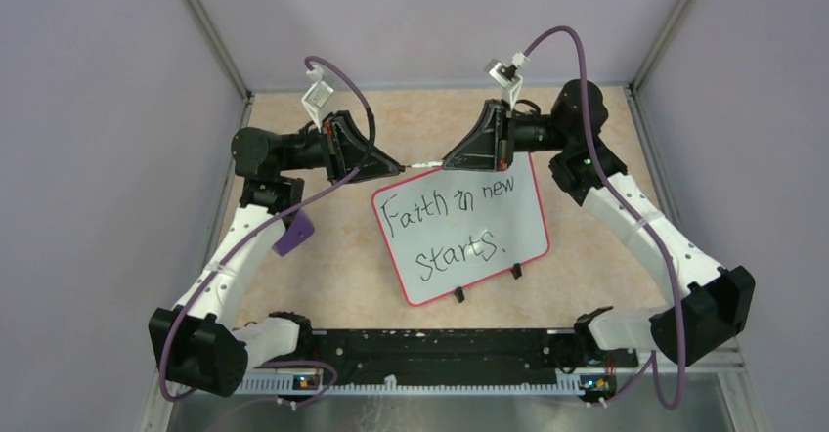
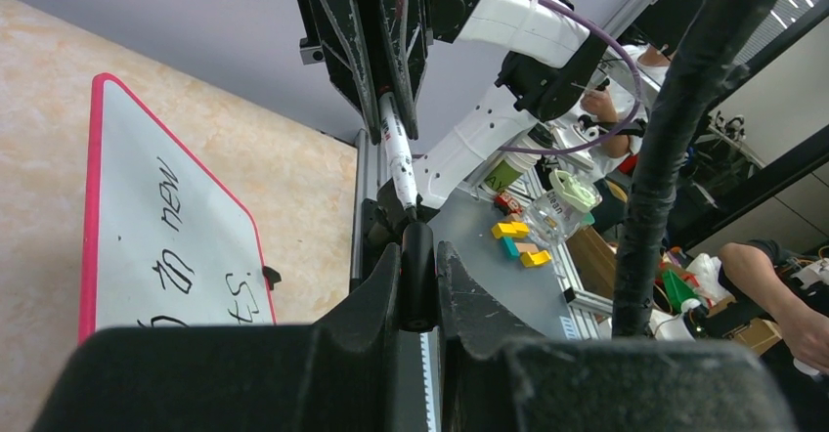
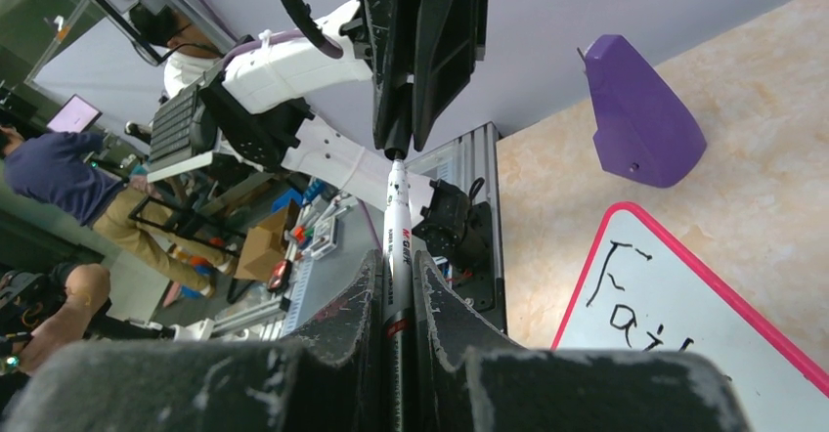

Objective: Write a sentence on the whiteboard
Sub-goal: Insert the whiteboard marker without the cap into the pen cap.

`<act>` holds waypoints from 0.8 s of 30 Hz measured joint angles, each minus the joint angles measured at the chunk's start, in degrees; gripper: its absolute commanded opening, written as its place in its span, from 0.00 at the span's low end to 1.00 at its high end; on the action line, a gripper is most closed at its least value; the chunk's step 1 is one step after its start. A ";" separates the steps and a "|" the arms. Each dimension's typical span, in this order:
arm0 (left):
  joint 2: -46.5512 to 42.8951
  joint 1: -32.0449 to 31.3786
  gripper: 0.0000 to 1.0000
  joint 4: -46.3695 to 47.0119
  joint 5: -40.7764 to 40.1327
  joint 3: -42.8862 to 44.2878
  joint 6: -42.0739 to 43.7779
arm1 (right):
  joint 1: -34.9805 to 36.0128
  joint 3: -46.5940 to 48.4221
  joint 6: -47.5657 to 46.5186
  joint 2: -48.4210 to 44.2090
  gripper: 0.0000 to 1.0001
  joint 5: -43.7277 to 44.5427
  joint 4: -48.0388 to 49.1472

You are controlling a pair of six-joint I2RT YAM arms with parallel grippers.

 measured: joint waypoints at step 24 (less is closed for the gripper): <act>0.00 -0.35 0.00 1.33 -0.42 -0.02 -1.38 | 0.59 1.16 -2.05 0.13 0.00 0.09 -2.27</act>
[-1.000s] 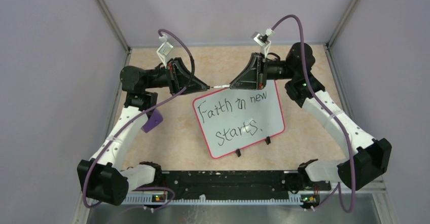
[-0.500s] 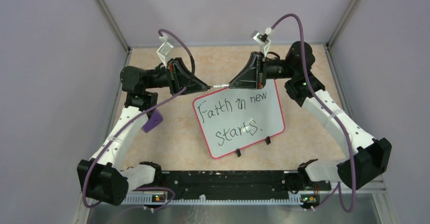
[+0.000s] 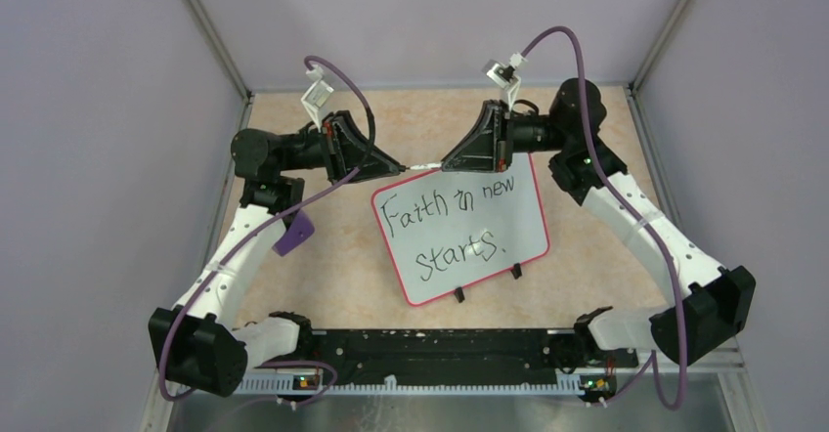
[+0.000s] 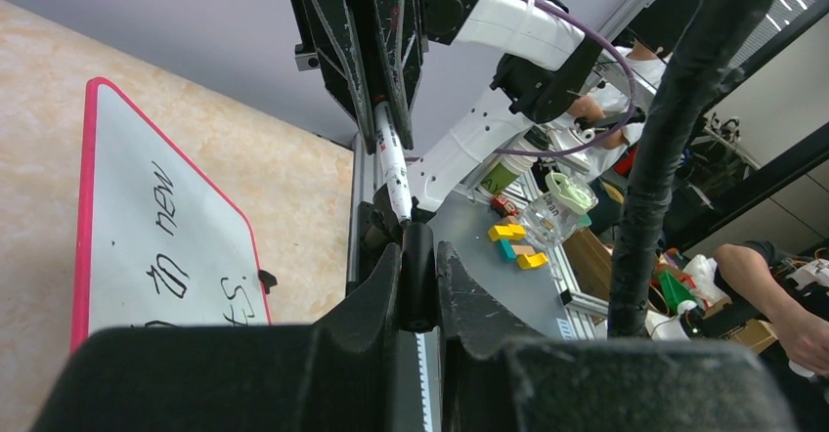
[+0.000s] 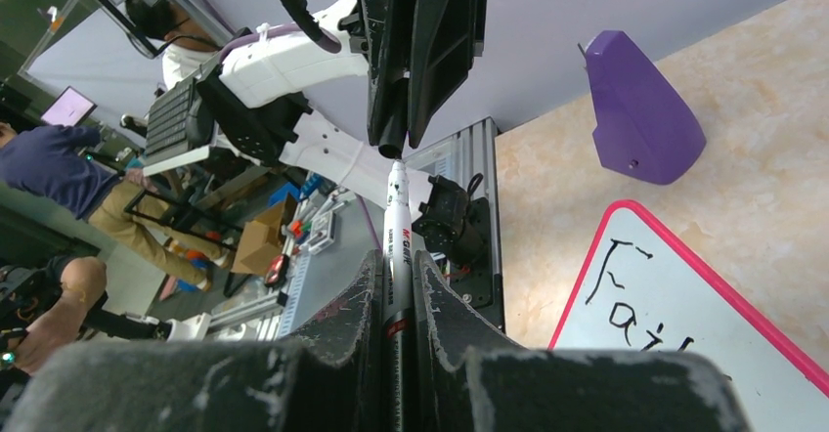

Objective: Write a sentence on the whiteboard
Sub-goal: Insert the whiteboard marker without the cap into the pen cap.

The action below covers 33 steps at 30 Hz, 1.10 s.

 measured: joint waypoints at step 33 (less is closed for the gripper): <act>2.80 -2.47 0.00 -1.22 -3.63 -0.17 0.42 | 1.62 3.76 -4.37 1.92 0.00 3.65 -6.47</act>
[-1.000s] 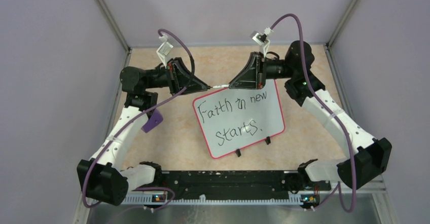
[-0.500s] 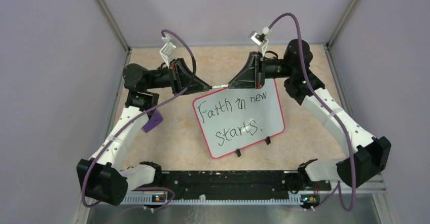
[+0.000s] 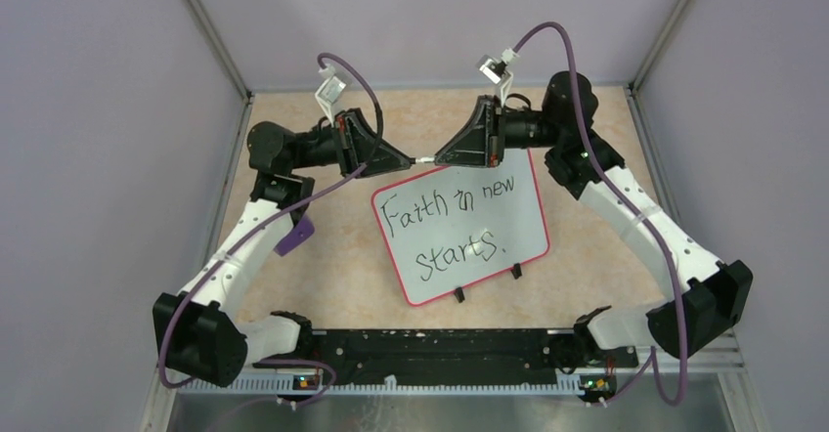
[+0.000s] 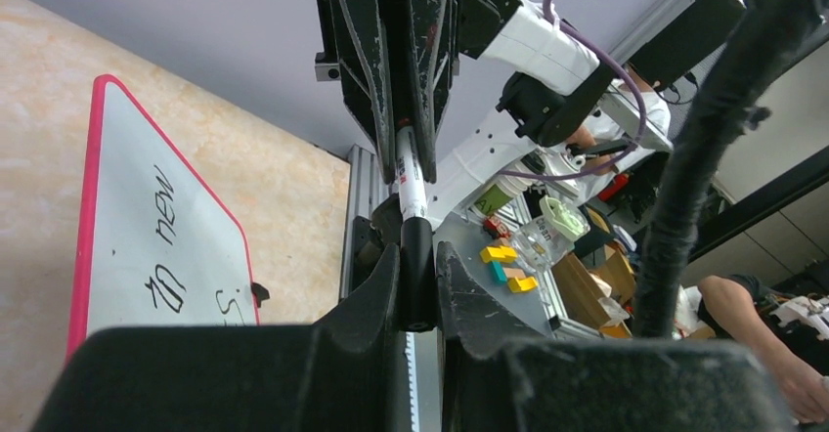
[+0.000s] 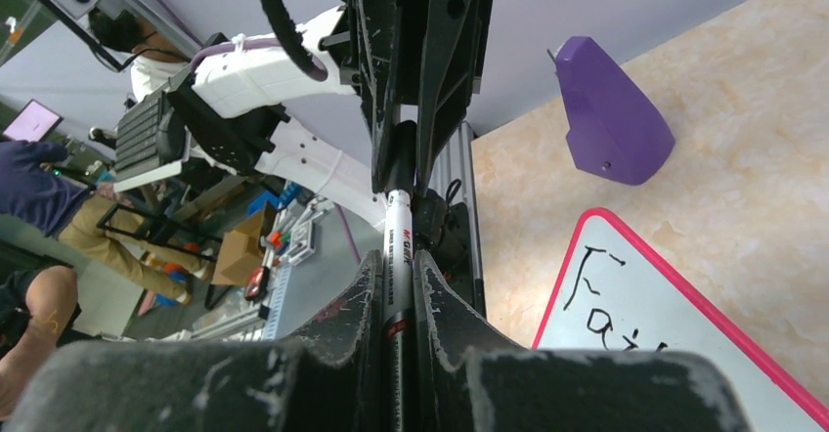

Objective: Write a sentence on the whiteboard
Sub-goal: Insert the whiteboard marker without the cap into the pen cap.

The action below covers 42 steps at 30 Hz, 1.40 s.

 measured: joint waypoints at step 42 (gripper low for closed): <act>6.40 -2.43 0.00 2.23 3.61 1.27 0.44 | 1.36 2.19 -5.33 1.81 0.00 3.48 -8.26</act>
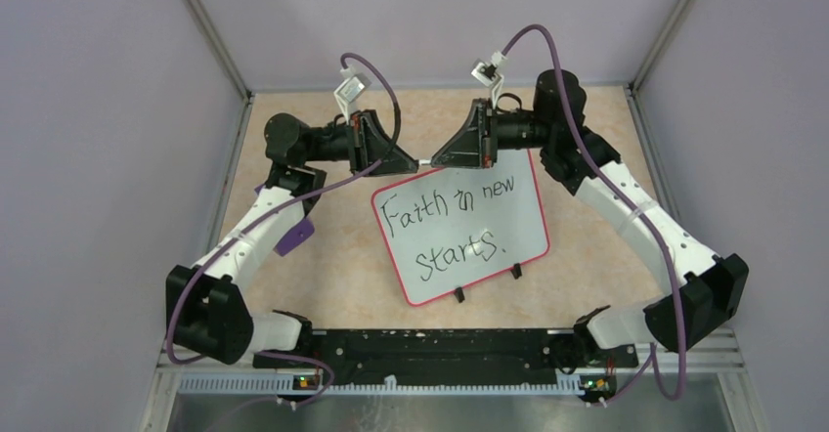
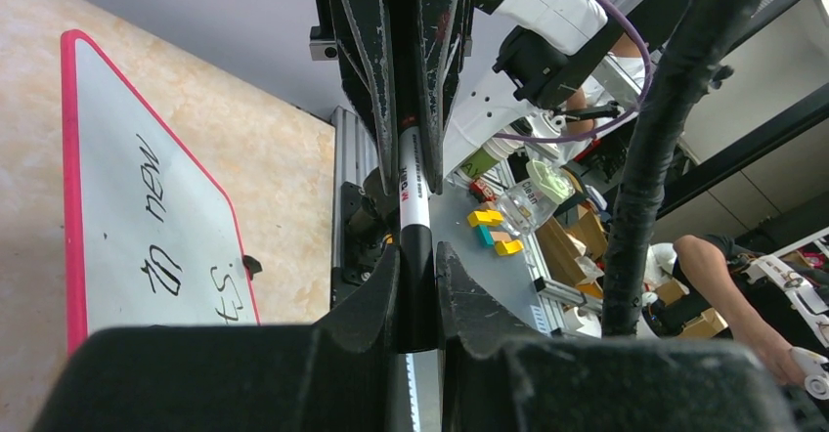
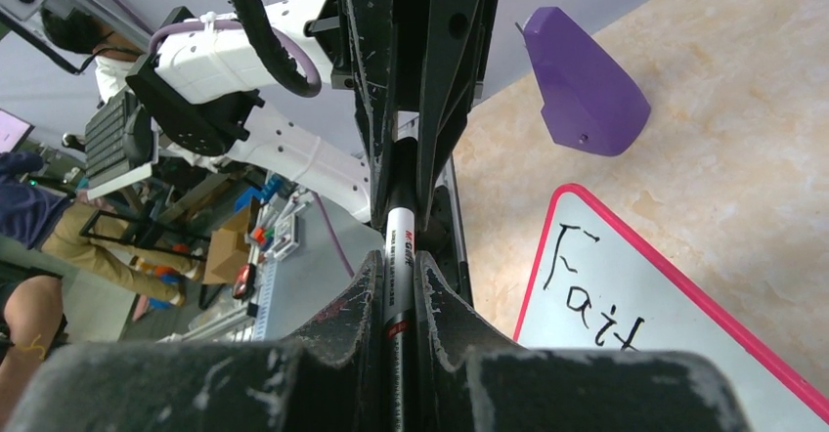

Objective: Write a sentence on the whiteboard
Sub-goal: Insert the whiteboard marker without the cap into the pen cap.

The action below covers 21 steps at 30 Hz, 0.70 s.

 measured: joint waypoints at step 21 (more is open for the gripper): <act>-0.28 -0.07 0.13 -18.93 -4.09 4.42 15.76 | -1.60 0.72 -3.41 0.24 0.00 3.93 -3.08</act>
